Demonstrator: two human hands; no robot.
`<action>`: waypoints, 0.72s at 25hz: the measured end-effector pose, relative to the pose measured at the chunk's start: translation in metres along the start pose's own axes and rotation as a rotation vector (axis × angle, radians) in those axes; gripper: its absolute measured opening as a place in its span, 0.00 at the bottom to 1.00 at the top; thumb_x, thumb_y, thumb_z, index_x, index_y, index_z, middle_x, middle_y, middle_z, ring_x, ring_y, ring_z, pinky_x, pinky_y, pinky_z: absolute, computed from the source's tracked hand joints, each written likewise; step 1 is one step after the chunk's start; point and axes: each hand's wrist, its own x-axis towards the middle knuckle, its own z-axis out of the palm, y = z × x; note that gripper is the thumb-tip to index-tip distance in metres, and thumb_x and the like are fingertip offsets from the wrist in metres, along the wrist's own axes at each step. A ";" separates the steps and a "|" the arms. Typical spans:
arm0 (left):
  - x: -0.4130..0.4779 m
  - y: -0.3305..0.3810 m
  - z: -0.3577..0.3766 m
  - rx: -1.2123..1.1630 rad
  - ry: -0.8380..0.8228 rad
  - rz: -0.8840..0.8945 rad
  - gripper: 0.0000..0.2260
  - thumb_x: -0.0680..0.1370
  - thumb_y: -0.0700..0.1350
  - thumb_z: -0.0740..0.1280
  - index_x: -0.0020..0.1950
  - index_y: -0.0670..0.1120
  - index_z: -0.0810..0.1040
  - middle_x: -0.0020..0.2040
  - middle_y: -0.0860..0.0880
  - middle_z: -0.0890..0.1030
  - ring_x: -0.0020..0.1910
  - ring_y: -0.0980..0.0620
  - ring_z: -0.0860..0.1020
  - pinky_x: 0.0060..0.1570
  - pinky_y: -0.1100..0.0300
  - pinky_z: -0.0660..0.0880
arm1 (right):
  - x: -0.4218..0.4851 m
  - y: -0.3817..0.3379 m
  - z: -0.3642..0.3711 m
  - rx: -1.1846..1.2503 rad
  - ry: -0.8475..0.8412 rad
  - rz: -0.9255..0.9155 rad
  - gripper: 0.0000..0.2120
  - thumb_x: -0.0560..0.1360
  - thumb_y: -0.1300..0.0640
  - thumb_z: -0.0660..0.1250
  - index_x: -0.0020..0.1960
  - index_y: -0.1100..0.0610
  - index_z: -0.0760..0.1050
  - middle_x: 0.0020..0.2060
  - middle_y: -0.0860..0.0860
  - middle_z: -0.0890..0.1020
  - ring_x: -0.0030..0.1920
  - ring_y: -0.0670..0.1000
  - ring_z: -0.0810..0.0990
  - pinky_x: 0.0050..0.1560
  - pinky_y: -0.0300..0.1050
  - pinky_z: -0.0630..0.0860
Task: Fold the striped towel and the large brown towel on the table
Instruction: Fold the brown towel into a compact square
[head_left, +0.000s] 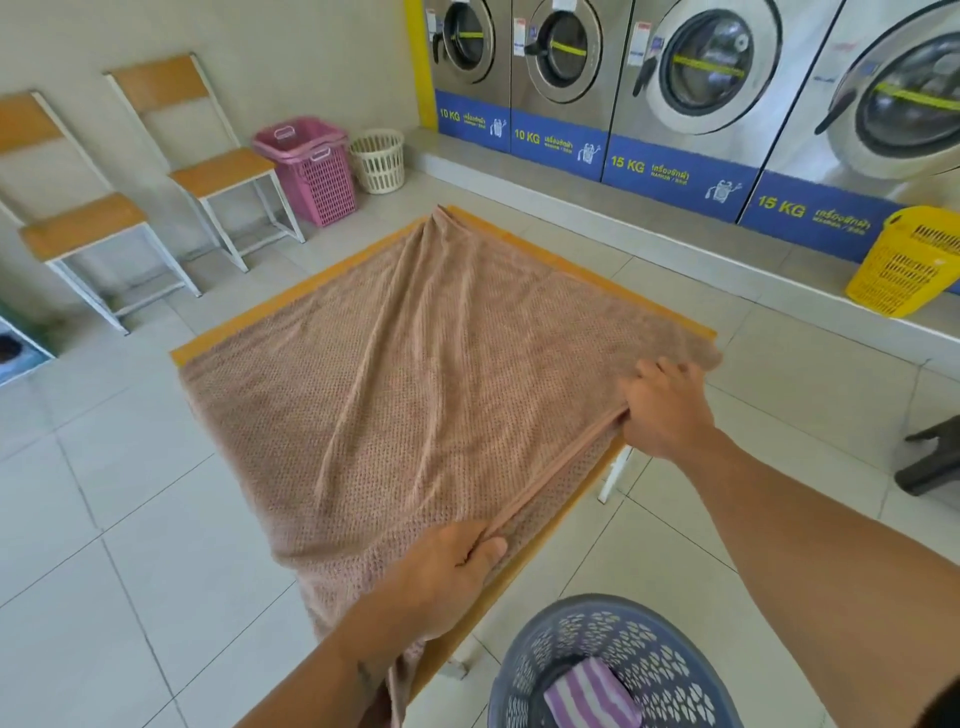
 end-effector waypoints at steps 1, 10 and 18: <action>0.001 -0.005 -0.002 0.042 0.017 -0.010 0.14 0.83 0.54 0.59 0.40 0.51 0.70 0.33 0.54 0.73 0.31 0.55 0.70 0.34 0.60 0.69 | 0.001 -0.001 0.001 0.039 -0.031 -0.004 0.05 0.71 0.49 0.66 0.42 0.50 0.75 0.40 0.47 0.76 0.47 0.53 0.74 0.65 0.60 0.62; 0.024 -0.045 -0.020 -0.003 0.303 -0.322 0.07 0.79 0.47 0.64 0.41 0.52 0.75 0.34 0.50 0.78 0.32 0.50 0.77 0.32 0.57 0.74 | -0.011 0.000 0.015 0.187 -0.166 -0.070 0.11 0.72 0.61 0.66 0.51 0.53 0.68 0.43 0.50 0.76 0.49 0.56 0.75 0.56 0.51 0.70; 0.028 -0.066 -0.050 0.089 0.319 -0.397 0.09 0.82 0.54 0.60 0.44 0.52 0.71 0.39 0.48 0.79 0.35 0.48 0.78 0.39 0.54 0.77 | 0.035 0.002 -0.009 0.088 -0.049 0.227 0.08 0.75 0.56 0.67 0.54 0.54 0.76 0.53 0.56 0.78 0.59 0.61 0.74 0.61 0.59 0.72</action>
